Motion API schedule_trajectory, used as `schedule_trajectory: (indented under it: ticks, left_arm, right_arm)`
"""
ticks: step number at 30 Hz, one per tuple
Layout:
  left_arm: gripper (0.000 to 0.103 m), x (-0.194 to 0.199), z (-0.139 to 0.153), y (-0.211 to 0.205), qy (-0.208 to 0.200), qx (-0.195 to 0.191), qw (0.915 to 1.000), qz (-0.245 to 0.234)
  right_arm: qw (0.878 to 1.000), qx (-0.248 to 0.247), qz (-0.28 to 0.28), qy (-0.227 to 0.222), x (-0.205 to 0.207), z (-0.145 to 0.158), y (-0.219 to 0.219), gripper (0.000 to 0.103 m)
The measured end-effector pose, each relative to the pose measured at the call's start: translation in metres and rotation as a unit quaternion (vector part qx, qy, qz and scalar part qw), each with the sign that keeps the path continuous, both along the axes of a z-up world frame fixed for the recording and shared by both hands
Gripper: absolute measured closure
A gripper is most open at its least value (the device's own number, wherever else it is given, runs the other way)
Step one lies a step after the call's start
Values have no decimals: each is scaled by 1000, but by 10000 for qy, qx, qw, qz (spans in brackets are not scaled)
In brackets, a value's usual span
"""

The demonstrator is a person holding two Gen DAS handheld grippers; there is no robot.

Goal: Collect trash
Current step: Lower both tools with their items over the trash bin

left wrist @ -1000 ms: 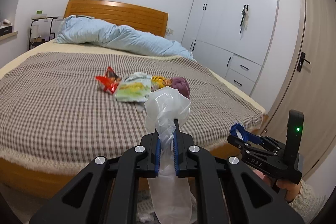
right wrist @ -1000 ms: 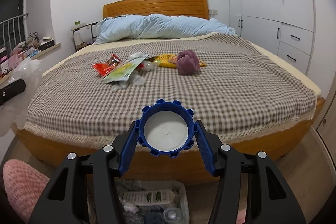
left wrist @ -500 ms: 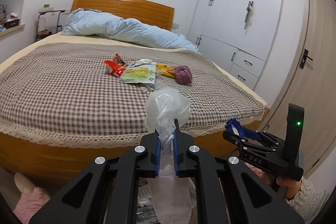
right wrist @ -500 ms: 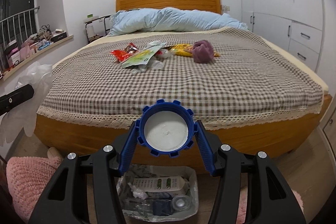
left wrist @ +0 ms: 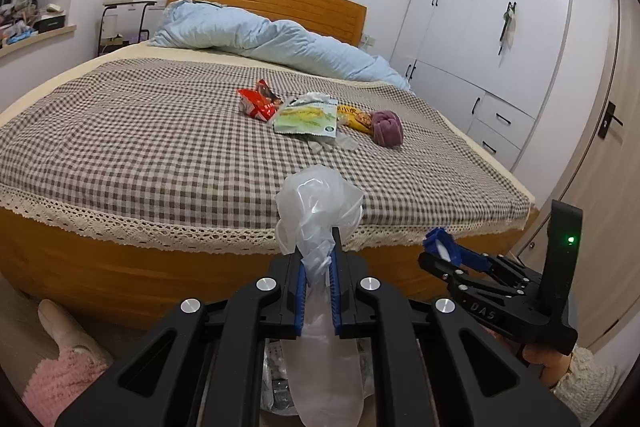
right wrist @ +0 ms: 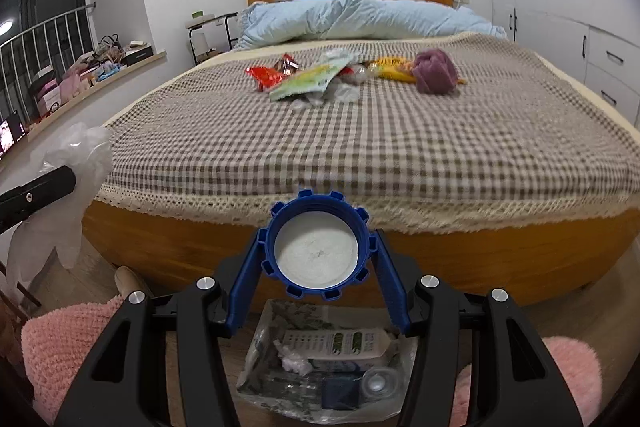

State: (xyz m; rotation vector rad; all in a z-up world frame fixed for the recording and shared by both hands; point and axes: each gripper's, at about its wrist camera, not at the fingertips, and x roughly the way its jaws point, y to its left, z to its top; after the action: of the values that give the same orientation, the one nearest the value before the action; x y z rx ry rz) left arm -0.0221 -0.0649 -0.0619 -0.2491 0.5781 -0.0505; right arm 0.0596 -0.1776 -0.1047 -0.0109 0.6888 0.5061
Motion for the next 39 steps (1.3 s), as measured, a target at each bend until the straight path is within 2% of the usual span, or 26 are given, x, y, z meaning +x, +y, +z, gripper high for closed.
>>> schedule_trajectory:
  ticks: [5,11,15,22,39]
  left_arm:
    - [96,-14,-8,-4,37,-117,9999,-95]
    - [96,-13,-13,-13,93,-37,9986,-519]
    - [96,-14,-18,-14,119,-109,9970,-761]
    - [96,-21,-30,-6,137,-317,9976,-606]
    - [96,5,-61,-12,512,-311,9959,-680]
  right_arm:
    - [10000,-83,8,-17,-17,0,3,50]
    - [9992,-166,-348,-54,-41,-2,-5,50]
    - [9985,-158,-508,93,-50,-10,-11,50]
    - [9980,-447,-382,214,-49,-22,-4,50]
    - [9968,-458,-345,561,-36,-54,-4,50]
